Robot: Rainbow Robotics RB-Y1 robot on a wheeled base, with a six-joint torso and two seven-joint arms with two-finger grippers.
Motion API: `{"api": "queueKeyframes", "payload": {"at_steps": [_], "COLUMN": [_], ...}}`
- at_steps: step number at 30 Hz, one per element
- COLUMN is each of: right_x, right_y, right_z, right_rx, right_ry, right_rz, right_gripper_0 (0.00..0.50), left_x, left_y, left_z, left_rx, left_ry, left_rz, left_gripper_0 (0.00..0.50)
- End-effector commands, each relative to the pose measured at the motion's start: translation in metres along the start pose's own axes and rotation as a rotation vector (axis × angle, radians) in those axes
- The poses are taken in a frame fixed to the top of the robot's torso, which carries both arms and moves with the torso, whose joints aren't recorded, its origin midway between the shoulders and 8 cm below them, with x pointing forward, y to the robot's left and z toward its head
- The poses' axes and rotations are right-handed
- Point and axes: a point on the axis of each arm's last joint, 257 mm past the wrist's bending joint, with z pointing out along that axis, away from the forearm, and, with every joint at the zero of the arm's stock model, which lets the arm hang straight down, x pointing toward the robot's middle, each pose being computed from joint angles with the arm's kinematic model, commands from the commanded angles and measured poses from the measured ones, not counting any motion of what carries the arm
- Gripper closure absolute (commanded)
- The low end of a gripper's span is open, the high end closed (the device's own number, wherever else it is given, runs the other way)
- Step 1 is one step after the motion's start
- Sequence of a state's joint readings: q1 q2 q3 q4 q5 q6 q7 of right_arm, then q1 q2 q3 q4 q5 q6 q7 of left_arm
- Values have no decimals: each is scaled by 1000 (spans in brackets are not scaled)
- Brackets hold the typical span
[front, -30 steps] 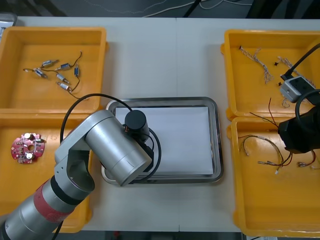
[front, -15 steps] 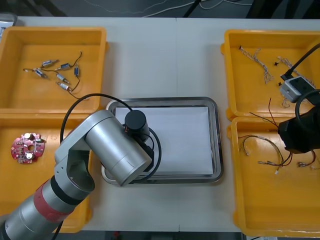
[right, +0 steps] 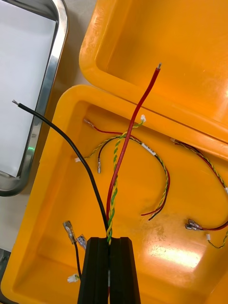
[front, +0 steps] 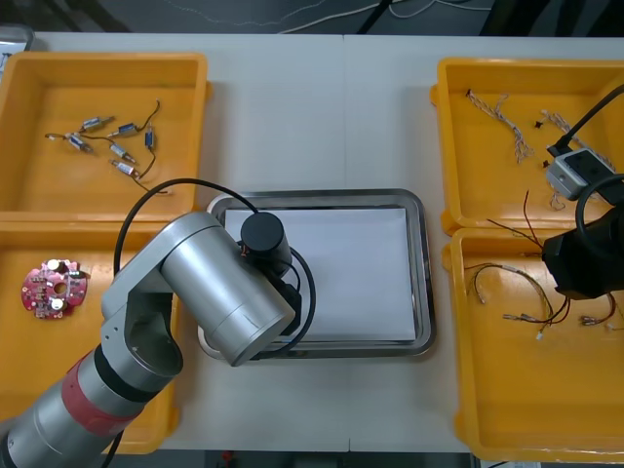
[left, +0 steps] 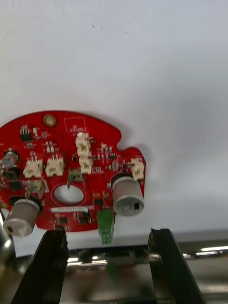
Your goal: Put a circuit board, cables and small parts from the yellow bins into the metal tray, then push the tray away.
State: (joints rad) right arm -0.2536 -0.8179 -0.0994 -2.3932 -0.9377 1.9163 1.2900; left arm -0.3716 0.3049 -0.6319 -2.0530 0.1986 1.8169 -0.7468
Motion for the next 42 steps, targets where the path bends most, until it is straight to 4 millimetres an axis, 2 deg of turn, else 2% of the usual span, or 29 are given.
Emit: {"api": "queueKeyframes", "payload": {"at_steps": [1, 3, 7, 12, 16, 20, 27, 33, 42], "right_x": [-7, -7, -7, -2, -3, -5, -23, -39, -64], "right_y": [-3, -3, -3, -6, 4, 24, 60, 98, 143], "right_z": [-11, -11, -11, -12, -16, -17, -10, -4, 11], "right_rx": [32, 32, 32, 46, 17, -25, -32, -72, -138], "right_ry": [-19, -19, -19, 5, 4, 10, 0, -20, -23], "right_rz": [-6, -6, -6, -30, -59, -127, -273, -399, -667], "right_gripper_0": [500, 500, 500, 500, 500, 500, 500, 500, 500], "left_x": [-9, -13, -25, -44, -55, -69, -90, -111, -120], "left_y": [-19, -16, -17, 5, 26, 50, 88, 118, 161], "left_z": [-33, -49, -64, -74, -80, -89, -101, -123, -143], "left_rx": [78, 91, 136, 131, 109, 86, 54, 51, 44], "left_ry": [-29, -33, -59, -99, -127, -164, -205, -268, -282], "left_rz": [50, 48, 25, -14, -37, -68, -129, -185, -187], "left_gripper_0": [0, 0, 0, 0, 0, 0, 0, 0, 0]}}
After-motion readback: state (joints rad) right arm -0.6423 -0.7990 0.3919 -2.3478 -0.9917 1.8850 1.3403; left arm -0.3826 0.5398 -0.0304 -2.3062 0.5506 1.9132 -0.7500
